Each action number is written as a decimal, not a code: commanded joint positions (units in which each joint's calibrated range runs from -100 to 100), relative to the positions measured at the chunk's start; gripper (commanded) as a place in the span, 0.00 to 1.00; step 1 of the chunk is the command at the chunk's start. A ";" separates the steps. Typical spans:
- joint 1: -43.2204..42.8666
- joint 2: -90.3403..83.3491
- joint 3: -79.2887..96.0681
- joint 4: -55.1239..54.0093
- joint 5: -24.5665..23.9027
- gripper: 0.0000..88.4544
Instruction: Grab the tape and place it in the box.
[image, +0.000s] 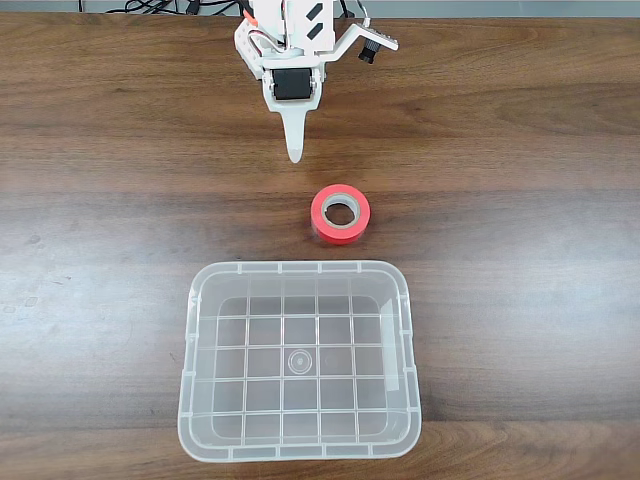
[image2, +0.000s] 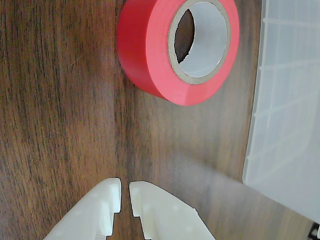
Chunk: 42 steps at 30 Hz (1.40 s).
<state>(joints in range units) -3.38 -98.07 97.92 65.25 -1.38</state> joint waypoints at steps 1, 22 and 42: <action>-0.35 -0.72 -0.64 0.50 -0.04 0.02; -0.13 -0.72 -0.64 0.24 -0.04 0.02; -0.13 -0.72 -9.05 -0.10 -0.04 0.01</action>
<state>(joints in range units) -3.38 -98.07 96.66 65.25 -1.38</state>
